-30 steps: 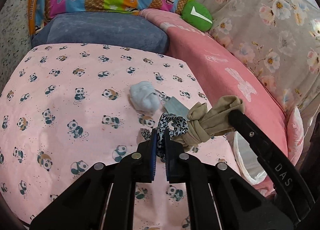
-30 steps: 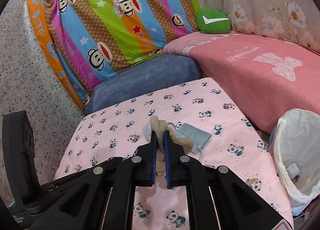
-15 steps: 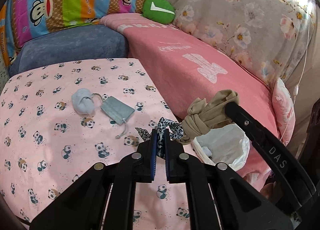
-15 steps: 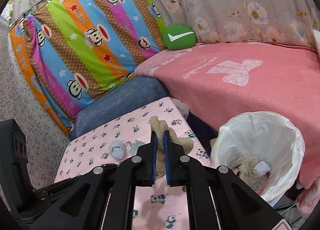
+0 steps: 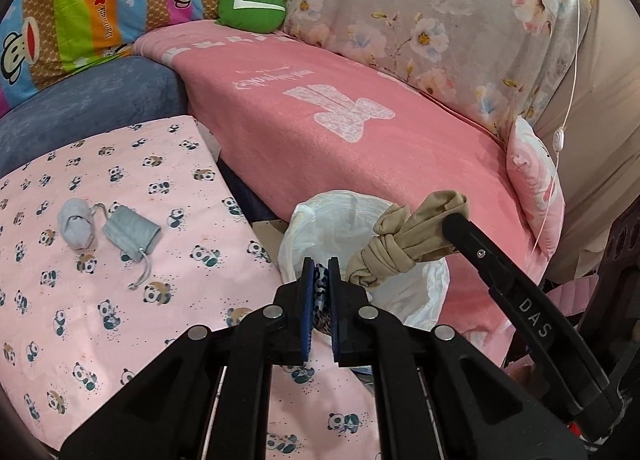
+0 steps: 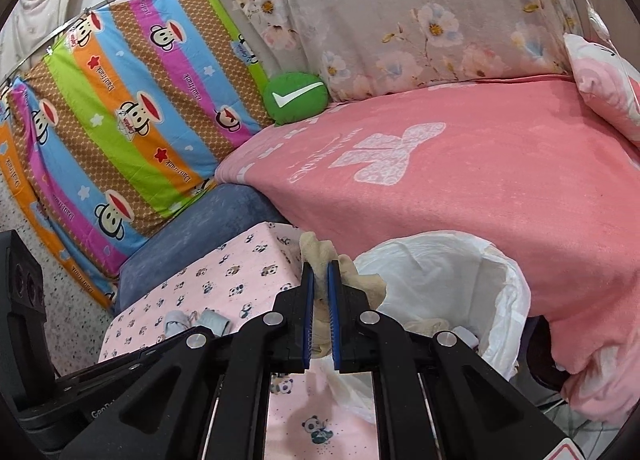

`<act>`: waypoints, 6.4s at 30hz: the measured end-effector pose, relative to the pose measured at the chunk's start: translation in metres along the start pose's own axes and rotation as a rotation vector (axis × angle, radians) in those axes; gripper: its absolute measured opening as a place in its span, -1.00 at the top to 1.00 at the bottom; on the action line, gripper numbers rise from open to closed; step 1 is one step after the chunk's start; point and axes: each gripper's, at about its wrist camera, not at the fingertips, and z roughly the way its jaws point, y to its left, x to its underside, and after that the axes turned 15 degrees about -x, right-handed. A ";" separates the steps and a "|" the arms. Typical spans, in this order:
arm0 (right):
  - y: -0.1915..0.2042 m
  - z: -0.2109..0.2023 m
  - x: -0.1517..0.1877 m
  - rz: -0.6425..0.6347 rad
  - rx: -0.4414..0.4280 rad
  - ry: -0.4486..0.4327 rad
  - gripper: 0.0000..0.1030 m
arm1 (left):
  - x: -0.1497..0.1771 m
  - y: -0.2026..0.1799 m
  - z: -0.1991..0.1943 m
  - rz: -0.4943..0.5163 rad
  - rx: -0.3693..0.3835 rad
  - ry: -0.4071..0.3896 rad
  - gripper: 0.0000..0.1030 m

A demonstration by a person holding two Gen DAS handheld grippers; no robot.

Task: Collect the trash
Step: 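Carry the tan cloth and leopard scrunchie over the bin and open both grippers, then move both tools back to the last two items on the cushion, then grasp the light blue sock with the left gripper while the right grasps the grey drawstring pouch, then carry the sock and grey pouch over the bin and open both grippers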

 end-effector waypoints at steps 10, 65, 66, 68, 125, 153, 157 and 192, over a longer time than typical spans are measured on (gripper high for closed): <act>-0.038 -0.009 -0.004 0.040 0.048 -0.015 0.86 | -0.010 -0.046 0.017 0.050 0.050 0.011 0.87; 0.071 0.067 0.061 -0.124 -0.034 0.199 -0.04 | 0.024 0.142 0.013 -0.286 -0.215 0.019 -0.40; 0.074 0.071 0.063 -0.128 -0.037 0.207 -0.04 | 0.024 0.147 0.013 -0.290 -0.222 0.020 -0.40; 0.079 0.079 0.067 -0.136 -0.039 0.221 -0.04 | 0.025 0.156 0.016 -0.298 -0.235 0.025 -0.40; 0.103 0.209 0.107 -0.114 -0.097 0.369 0.85 | 0.016 0.227 0.095 -0.350 -0.217 0.136 0.35; 0.013 0.016 0.039 -0.001 -0.005 0.078 0.85 | 0.030 0.038 0.006 -0.058 -0.060 0.044 0.35; 0.000 0.004 0.033 0.012 0.008 0.056 0.85 | 0.029 0.019 0.004 -0.028 -0.046 0.042 0.35; -0.073 -0.014 0.012 0.044 0.097 0.020 0.85 | 0.009 -0.067 0.036 0.085 -0.013 0.017 -0.27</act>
